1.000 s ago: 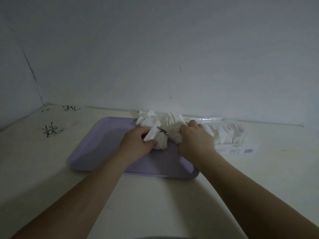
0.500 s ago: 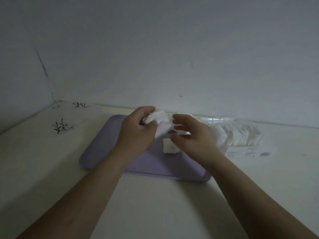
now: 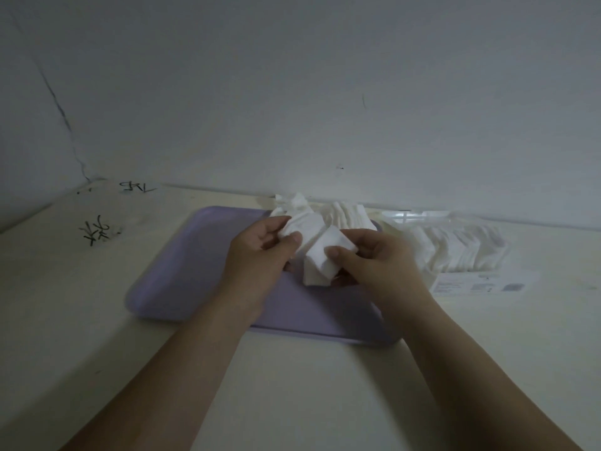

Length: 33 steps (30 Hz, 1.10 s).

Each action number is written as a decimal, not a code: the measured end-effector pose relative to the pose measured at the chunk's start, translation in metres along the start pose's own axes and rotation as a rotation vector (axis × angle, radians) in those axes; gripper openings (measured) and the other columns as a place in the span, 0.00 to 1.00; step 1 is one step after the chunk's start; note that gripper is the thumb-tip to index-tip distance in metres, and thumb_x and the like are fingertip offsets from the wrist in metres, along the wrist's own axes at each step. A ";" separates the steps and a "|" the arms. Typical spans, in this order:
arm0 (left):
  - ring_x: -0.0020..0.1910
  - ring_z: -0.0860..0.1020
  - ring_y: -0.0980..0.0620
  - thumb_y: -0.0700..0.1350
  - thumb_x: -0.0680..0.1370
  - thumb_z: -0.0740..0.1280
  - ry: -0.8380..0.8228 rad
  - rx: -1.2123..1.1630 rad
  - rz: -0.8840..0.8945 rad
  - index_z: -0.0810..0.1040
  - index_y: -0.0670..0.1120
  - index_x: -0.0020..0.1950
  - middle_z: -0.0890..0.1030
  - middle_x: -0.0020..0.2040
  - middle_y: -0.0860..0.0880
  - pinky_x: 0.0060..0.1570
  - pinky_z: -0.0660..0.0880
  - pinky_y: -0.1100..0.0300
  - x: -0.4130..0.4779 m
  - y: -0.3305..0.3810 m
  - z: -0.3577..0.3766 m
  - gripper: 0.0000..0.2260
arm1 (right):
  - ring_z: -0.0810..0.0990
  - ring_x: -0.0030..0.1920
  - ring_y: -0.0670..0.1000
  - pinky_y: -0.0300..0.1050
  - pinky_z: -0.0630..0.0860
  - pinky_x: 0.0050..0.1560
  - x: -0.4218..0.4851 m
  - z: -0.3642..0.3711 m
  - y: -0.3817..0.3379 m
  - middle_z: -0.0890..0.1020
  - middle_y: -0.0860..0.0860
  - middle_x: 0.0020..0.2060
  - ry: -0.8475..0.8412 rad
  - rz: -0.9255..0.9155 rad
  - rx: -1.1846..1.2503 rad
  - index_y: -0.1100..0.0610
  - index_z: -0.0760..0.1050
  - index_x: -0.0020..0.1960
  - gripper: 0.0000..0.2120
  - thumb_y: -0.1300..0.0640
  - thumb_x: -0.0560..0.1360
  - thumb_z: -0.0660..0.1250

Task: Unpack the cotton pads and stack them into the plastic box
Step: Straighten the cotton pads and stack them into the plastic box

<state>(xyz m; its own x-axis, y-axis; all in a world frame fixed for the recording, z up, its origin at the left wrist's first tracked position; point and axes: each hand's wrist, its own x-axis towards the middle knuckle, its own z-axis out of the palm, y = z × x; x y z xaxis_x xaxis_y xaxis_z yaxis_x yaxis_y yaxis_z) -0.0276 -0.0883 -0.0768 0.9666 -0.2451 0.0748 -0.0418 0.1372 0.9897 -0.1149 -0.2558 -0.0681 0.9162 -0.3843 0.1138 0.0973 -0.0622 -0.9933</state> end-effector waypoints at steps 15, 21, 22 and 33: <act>0.56 0.86 0.45 0.34 0.79 0.72 -0.157 -0.051 -0.034 0.83 0.43 0.63 0.88 0.55 0.45 0.57 0.83 0.46 -0.021 0.005 0.005 0.13 | 0.76 0.36 0.54 0.45 0.74 0.35 -0.004 -0.004 0.001 0.80 0.60 0.34 -0.045 0.022 0.167 0.68 0.83 0.46 0.12 0.57 0.76 0.76; 0.57 0.85 0.40 0.34 0.81 0.70 -0.156 -0.093 -0.058 0.82 0.40 0.64 0.87 0.57 0.41 0.58 0.82 0.40 -0.021 0.004 0.007 0.12 | 0.83 0.33 0.55 0.44 0.79 0.32 -0.003 -0.003 0.000 0.83 0.62 0.35 0.028 0.060 0.253 0.67 0.79 0.48 0.10 0.62 0.76 0.77; 0.58 0.85 0.40 0.34 0.81 0.70 -0.161 -0.097 -0.060 0.82 0.40 0.63 0.87 0.57 0.41 0.58 0.82 0.40 -0.021 0.005 0.008 0.12 | 0.82 0.33 0.55 0.44 0.79 0.32 -0.003 -0.003 -0.001 0.83 0.62 0.35 0.029 0.064 0.250 0.67 0.79 0.48 0.10 0.61 0.76 0.77; 0.57 0.86 0.40 0.35 0.81 0.69 -0.196 -0.153 -0.092 0.83 0.38 0.60 0.87 0.55 0.40 0.52 0.83 0.50 -0.026 0.011 0.011 0.09 | 0.80 0.37 0.55 0.45 0.76 0.33 -0.004 -0.002 0.004 0.82 0.59 0.37 -0.009 0.033 0.168 0.59 0.78 0.42 0.10 0.56 0.78 0.76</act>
<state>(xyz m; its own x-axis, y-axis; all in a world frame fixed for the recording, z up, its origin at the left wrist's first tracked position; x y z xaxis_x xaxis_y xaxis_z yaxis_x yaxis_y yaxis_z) -0.0563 -0.0911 -0.0662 0.8965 -0.4424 0.0225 0.0969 0.2454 0.9646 -0.1190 -0.2559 -0.0726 0.9232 -0.3757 0.0816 0.1300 0.1054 -0.9859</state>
